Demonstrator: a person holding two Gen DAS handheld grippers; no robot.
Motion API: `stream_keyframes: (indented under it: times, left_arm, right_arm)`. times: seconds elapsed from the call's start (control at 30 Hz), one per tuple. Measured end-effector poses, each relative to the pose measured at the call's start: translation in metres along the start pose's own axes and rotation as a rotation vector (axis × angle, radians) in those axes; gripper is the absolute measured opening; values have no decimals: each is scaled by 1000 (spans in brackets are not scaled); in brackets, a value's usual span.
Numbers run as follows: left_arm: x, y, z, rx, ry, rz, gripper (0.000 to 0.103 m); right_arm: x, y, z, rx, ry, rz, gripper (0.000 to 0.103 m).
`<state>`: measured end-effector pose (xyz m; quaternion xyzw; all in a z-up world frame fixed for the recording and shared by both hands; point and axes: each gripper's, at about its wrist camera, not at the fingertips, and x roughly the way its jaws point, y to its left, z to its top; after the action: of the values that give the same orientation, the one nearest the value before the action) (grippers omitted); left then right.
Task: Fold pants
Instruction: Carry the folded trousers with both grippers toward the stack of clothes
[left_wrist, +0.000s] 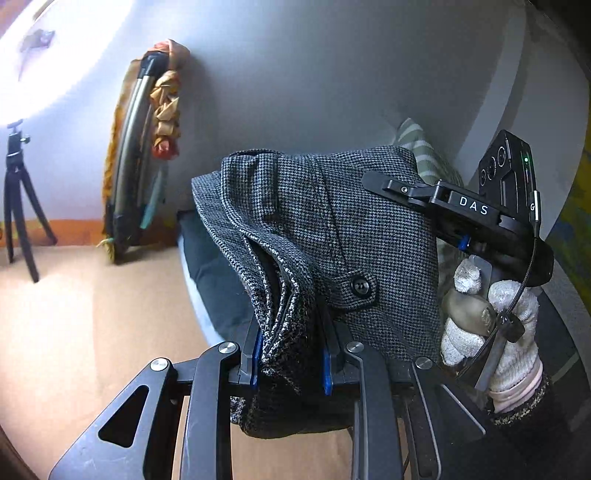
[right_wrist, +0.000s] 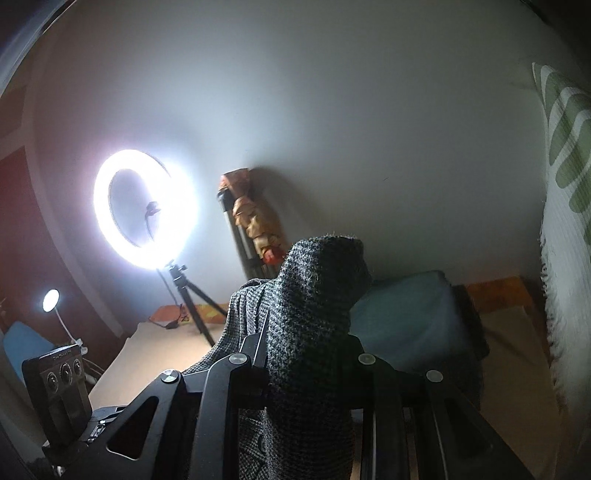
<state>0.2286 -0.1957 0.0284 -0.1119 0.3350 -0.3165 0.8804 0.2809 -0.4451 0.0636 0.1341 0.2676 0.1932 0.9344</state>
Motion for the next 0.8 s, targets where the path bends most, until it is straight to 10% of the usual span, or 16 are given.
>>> stream_keyframes:
  times: [0.8]
  left_arm:
    - [103, 7, 46, 8, -63, 43, 21]
  right_arm:
    - [68, -87, 64, -50, 12, -36, 23]
